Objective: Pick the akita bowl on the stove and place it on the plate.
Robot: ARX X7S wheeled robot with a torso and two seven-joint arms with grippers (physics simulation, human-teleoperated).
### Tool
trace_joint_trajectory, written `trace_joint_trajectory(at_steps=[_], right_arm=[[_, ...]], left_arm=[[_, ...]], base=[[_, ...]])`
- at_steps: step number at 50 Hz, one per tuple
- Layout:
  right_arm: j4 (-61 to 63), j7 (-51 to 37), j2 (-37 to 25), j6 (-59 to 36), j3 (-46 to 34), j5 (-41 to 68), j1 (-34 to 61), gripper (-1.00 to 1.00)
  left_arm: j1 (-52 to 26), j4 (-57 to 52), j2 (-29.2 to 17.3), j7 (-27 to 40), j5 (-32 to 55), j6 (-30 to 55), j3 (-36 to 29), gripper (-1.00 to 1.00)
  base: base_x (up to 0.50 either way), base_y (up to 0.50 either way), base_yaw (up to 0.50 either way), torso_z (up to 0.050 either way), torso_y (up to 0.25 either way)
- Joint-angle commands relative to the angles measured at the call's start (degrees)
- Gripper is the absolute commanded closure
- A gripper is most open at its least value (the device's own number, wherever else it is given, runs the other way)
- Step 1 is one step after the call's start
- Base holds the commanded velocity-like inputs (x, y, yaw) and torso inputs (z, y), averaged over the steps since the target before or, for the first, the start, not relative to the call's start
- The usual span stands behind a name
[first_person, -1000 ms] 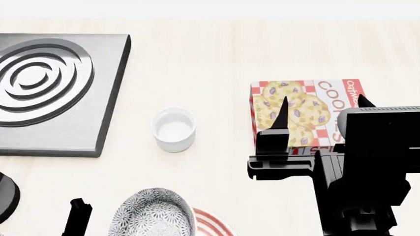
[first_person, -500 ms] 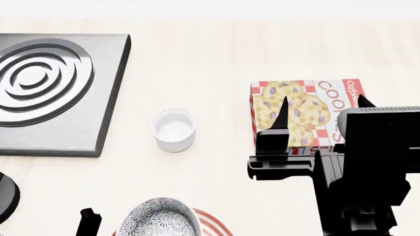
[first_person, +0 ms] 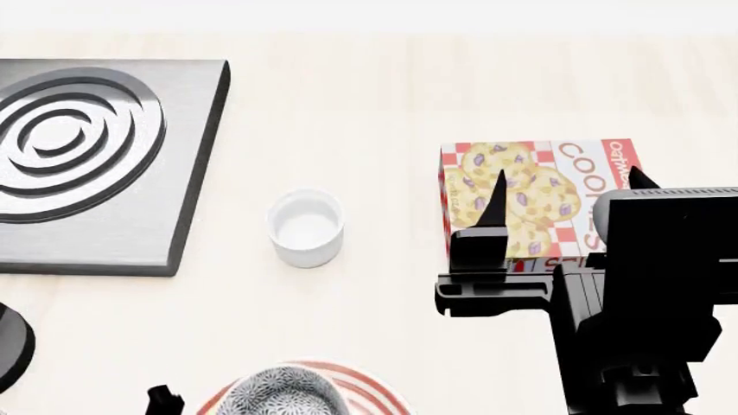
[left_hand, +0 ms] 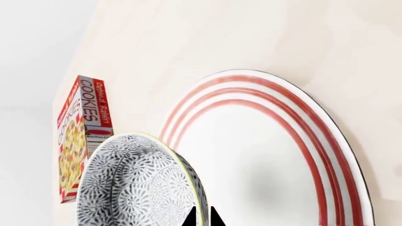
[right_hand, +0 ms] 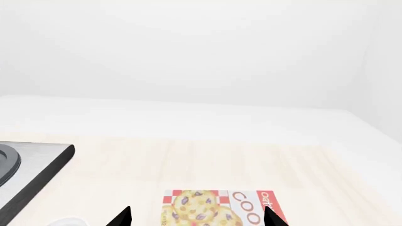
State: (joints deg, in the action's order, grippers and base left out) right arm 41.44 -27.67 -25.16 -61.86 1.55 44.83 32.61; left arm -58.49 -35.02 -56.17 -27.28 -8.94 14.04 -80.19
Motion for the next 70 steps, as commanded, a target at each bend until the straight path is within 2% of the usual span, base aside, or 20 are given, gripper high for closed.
trace_joint_trajectory(at_steps=[1, 70], right_arm=[[-0.2, 1.0, 1.0, 0.3, 1.1, -0.9, 0.0, -1.00], [-0.4, -0.6, 0.1, 0.5, 0.5, 0.9, 0.4, -1.00]], left_arm=[[0.6, 0.3, 1.3, -0.4, -1.0, -0.1, 1.6, 1.00], [3.7, 1.6, 2.1, 2.1, -2.1, -1.5, 0.4, 1.00]], base=[[0.00, 0.00, 0.00, 0.000, 0.000], [0.00, 0.00, 0.00, 0.000, 0.000]])
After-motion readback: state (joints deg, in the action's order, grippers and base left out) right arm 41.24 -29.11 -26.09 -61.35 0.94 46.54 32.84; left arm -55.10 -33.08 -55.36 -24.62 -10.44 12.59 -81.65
